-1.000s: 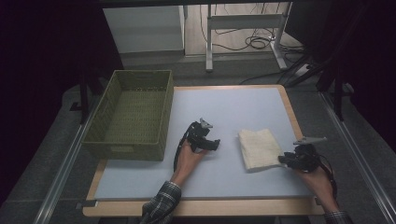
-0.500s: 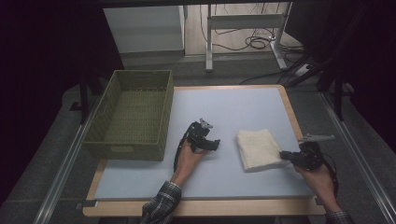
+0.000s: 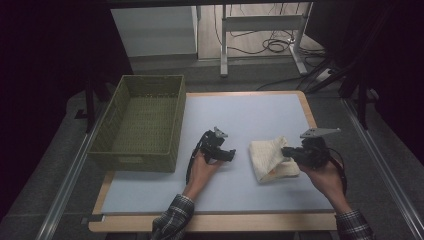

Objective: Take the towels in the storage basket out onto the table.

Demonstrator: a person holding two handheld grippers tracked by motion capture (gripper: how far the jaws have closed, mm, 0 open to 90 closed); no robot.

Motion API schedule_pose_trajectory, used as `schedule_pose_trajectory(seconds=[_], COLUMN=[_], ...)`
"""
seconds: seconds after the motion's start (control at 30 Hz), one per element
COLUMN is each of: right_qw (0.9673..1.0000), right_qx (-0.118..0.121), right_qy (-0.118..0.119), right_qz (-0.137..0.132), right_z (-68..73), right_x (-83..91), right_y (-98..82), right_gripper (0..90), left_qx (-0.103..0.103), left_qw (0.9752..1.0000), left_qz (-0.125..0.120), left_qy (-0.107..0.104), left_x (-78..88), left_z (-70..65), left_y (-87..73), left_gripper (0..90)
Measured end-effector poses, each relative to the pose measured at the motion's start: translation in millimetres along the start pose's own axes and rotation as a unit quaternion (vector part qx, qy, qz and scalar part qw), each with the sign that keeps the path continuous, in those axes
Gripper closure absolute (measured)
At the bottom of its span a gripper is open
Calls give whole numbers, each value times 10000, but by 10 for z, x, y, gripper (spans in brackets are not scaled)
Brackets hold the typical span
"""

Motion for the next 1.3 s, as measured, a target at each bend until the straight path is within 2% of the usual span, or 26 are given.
schedule_pose_trajectory(seconds=[0.07, 0.2, 0.33, 0.43, 0.47, 0.53, 0.6, 0.73, 0.8, 0.87, 0.93, 1.03, 1.17, 1.23, 1.3], right_qw=[9999, 9986, 9970, 9962, 9962, 9963, 9964, 9949, 9947, 9943, 9937, 9935, 9914, 9914, 9921], right_qx=[-72, -371, -455, -438, -497, -498, -478, -391, -471, -495, -542, -723, -968, -971, -893], right_qy=[-106, -155, -248, -323, -308, -377, -431, -618, -472, -522, -496, -122, 153, 169, 115], right_qz=[91, 355, 573, 687, 645, 593, 558, 701, 786, 786, 841, 868, 870, 864, 875], right_z=[-79, -228, -280, -302, -307, -331, -340, -334, -307, -285, -269, -225, -256, -262, -252], right_x=[-16, -90, -197, -262, -266, -238, -224, -289, -342, -348, -349, -357, -370, -371, -368], right_y=[-104, -400, -661, -782, -793, -782, -766, -789, -815, -812, -806, -804, -813, -814, -806], right_gripper=[866, 865, 859, 848, 838, 793, 701, 545, 505, 512, 597, 776, 809, 810, 809], left_qx=[0, 0, 5, 4, 3, 3, 4, 5, 7, 6, 1, 4, 113, 166, 75], left_qw=[10000, 10000, 10000, 10000, 10000, 10000, 10000, 10000, 10000, 10000, 10000, 10000, 9999, 9995, 9993], left_qz=[3, 4, 3, 4, 3, 4, 2, 5, 5, 8, 14, 18, 125, 80, 16], left_qy=[-2, -2, 1, 2, 2, 2, 3, 1, 0, 1, 2, 2, -32, -245, -360], left_x=[0, 0, 0, 0, 0, 0, 0, 0, 0, 0, 0, 0, -6, -14, -32], left_z=[0, 0, 0, 0, 0, 0, 0, 0, 0, -1, 0, 0, -10, -58, -142], left_y=[0, 0, 0, 0, 0, 0, 0, 0, 0, 0, -1, 1, 50, 151, 292], left_gripper=[172, 171, 171, 172, 172, 171, 171, 171, 171, 171, 171, 171, 178, 230, 270])
Point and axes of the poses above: each handheld gripper's, and its own axes: x roughly backward along the jaws, y roughly out of its top, z roughly to its left, the point moved 6 cm from there along -x, roughly forward along the jaws, and after that the axes turned 15 degrees about -y, right-handed, at the moved point
